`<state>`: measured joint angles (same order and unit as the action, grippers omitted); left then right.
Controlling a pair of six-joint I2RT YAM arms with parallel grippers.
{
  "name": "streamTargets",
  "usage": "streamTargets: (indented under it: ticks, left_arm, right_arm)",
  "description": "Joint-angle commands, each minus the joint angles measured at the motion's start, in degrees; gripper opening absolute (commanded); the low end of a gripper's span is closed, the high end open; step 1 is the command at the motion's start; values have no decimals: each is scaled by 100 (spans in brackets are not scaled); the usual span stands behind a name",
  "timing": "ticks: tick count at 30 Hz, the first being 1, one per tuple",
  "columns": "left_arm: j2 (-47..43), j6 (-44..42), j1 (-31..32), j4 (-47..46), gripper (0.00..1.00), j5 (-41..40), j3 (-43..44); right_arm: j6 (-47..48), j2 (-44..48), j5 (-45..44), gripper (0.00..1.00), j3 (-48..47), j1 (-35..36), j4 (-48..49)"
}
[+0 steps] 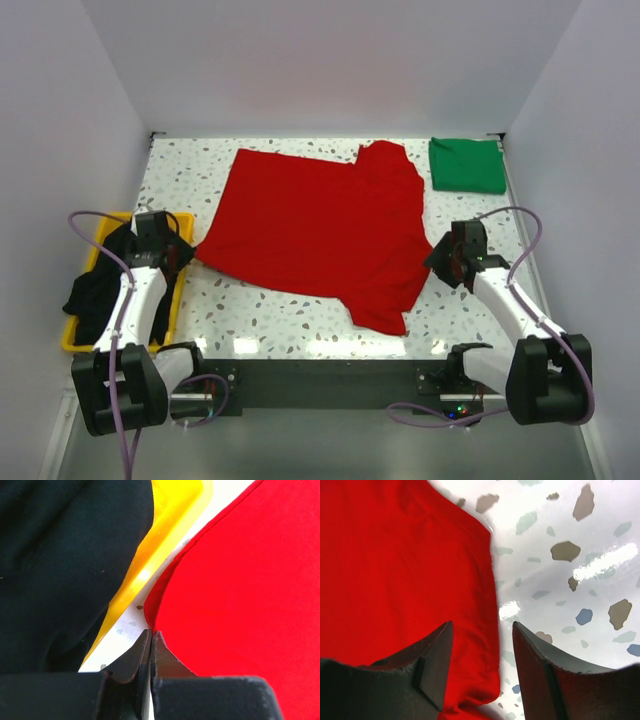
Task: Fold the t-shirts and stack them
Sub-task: Flatten the tshirt out
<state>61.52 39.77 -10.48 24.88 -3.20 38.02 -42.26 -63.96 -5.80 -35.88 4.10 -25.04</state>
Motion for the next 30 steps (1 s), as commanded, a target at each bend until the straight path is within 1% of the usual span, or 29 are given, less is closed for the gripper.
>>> streamTargets:
  ticks: [1, 5, 8, 11, 15, 16, 19, 20, 23, 27, 29, 30]
  left_arm:
    - [27, -136, -68, -159, 0, 144, 136]
    - [45, -127, -77, -168, 0, 180, 135]
    - [27, -118, -86, -186, 0, 180, 109]
    - [36, -118, -94, -186, 0, 188, 109]
    - [53, -118, -95, -186, 0, 197, 127]
    - [53, -110, -95, -194, 0, 197, 127]
    - [62, -110, -95, -194, 0, 197, 118]
    - [45, -110, -95, -194, 0, 197, 118]
    - [36, -118, -95, -194, 0, 197, 100]
    - [36, -118, -103, -177, 0, 180, 92]
    - [36, -118, -112, -186, 0, 197, 83]
    - [36, -127, -103, -194, 0, 215, 91]
  right_arm:
    - [-124, -142, 176, 54, 230, -6, 561]
    - [-98, -537, 158, 51, 309, -5, 780]
    - [-168, -731, 325, 50, 414, -6, 1026]
    - [-195, -828, 431, 45, 476, -6, 1150]
    - [-72, -811, 370, 22, 336, -5, 940]
    - [-11, -758, 239, 12, 266, -6, 844]
    - [340, -433, -25, 2, -85, 3, 343]
    - [420, -337, -61, 1, -286, -5, 72]
    - [684, -64, -140, 0, -708, -6, -456]
    - [886, 191, 8, 1, -982, 3, -801]
    - [956, 174, 123, 10, -948, 12, -801]
    - [948, 130, 219, 23, -921, 12, -801]
